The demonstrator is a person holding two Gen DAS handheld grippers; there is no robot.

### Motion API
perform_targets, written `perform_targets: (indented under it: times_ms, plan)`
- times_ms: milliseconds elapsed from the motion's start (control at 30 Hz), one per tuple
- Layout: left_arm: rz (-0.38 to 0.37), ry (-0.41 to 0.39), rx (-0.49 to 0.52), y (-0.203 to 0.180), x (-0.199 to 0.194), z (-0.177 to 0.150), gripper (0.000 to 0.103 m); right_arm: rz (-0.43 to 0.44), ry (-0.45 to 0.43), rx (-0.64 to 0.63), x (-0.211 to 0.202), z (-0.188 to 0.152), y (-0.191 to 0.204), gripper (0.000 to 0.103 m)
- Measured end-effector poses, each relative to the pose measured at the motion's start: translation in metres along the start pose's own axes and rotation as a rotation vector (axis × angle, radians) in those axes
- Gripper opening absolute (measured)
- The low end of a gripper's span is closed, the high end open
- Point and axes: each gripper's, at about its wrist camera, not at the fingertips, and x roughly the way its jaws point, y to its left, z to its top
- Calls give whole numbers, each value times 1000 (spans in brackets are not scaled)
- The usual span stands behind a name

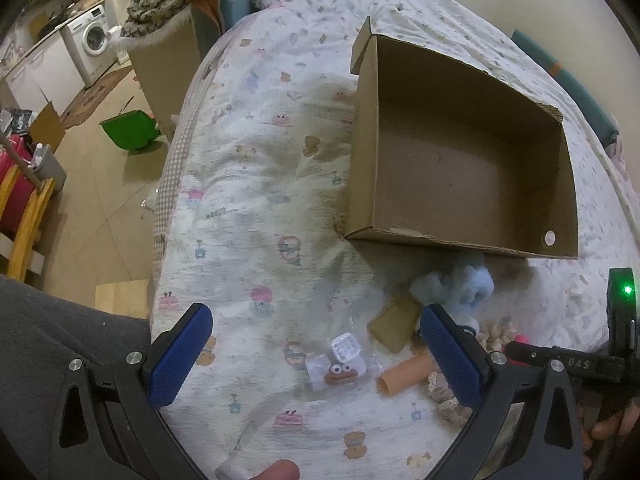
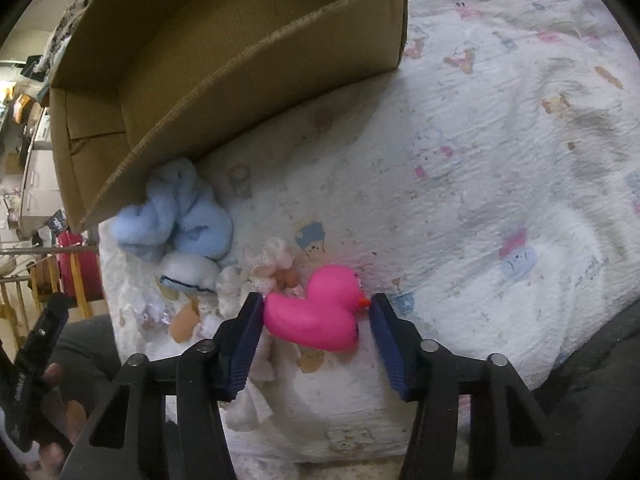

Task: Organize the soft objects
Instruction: 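Close the right gripper on the pink rubber duck, then lift the pink duck with the right gripper while the left gripper grasps the clear plastic bag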

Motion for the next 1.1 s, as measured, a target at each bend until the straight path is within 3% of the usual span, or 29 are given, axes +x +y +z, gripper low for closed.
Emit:
perform_targets:
  times_ms: [333, 500, 767, 1000, 1100]
  plan:
    - [-44, 63, -95, 17, 13, 4, 103, 28, -149, -45, -62, 1, 7, 56]
    - [-32, 73, -102, 17, 15, 3, 103, 63, -77, 10, -41, 9, -4, 56]
    - [-10, 55, -71, 14, 12, 0, 103, 5, 46, 11, 1, 13, -1, 57]
    - [-14, 56, -61, 13, 11, 0, 103, 8, 34, 35, -8, 10, -11, 58]
    - [-12, 51, -44, 9, 9, -1, 103, -2, 25, 18, -12, 5, -7, 49]
